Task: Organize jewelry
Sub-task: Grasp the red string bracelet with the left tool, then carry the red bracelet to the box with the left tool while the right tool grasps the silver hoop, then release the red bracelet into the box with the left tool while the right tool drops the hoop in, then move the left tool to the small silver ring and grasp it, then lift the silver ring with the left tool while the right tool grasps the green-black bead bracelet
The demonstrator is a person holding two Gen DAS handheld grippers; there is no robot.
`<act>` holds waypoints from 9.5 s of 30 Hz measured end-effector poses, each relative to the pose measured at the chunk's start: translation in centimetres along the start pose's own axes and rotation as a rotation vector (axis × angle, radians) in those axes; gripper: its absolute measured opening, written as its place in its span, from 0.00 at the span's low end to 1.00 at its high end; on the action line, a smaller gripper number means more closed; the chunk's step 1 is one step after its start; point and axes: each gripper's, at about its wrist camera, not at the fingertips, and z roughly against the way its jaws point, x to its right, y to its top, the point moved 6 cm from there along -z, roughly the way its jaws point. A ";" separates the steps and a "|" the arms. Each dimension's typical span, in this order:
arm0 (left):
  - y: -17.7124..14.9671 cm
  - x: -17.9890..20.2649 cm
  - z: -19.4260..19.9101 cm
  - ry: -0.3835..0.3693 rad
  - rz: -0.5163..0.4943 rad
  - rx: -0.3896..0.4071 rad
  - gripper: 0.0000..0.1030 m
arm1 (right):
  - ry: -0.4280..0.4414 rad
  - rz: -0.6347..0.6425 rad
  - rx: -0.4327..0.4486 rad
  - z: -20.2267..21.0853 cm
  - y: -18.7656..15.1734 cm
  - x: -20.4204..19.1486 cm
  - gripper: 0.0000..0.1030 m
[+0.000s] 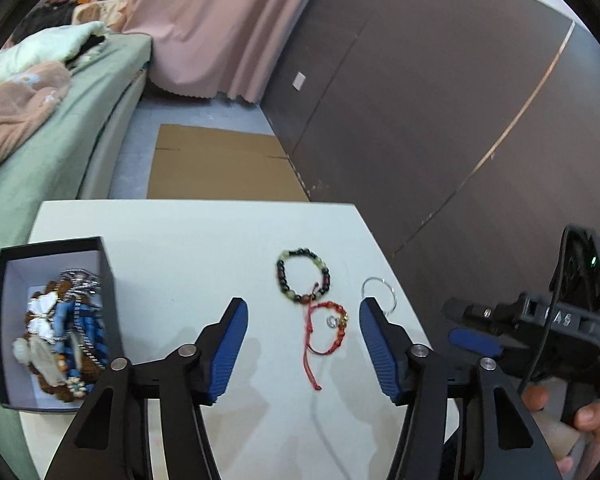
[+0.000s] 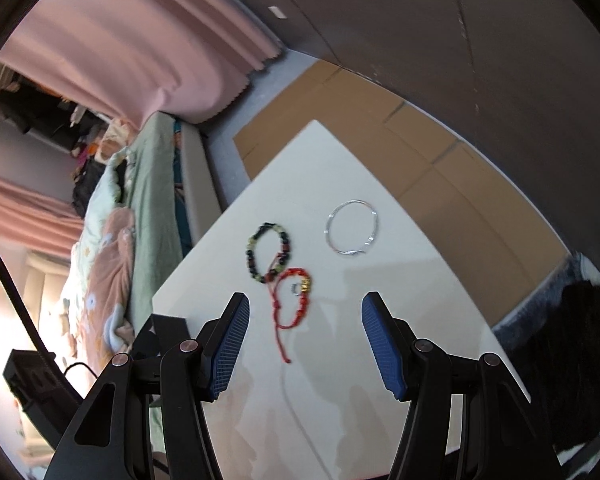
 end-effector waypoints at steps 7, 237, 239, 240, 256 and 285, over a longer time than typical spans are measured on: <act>-1.2 0.6 -2.8 0.021 -0.050 -0.062 0.45 | -0.060 -0.035 -0.004 -0.8 1.0 1.5 0.58; -2.8 2.2 -9.9 0.189 -0.333 -0.134 0.13 | -0.180 0.057 -0.013 -0.5 4.1 3.6 0.83; -2.7 1.8 -9.8 0.162 -0.306 -0.146 0.13 | -0.183 0.056 -0.016 -0.6 4.1 3.5 0.83; -2.6 1.6 -9.6 0.153 -0.294 -0.149 0.13 | -0.185 0.059 -0.018 -0.7 4.0 3.5 0.83; 1.8 -1.3 -3.4 0.100 -0.149 -0.028 0.13 | -0.147 0.202 -0.031 -5.1 2.8 -2.2 0.57; 4.8 -9.5 5.9 0.142 0.021 0.076 0.13 | -0.353 0.462 0.020 -12.1 0.9 -7.4 0.10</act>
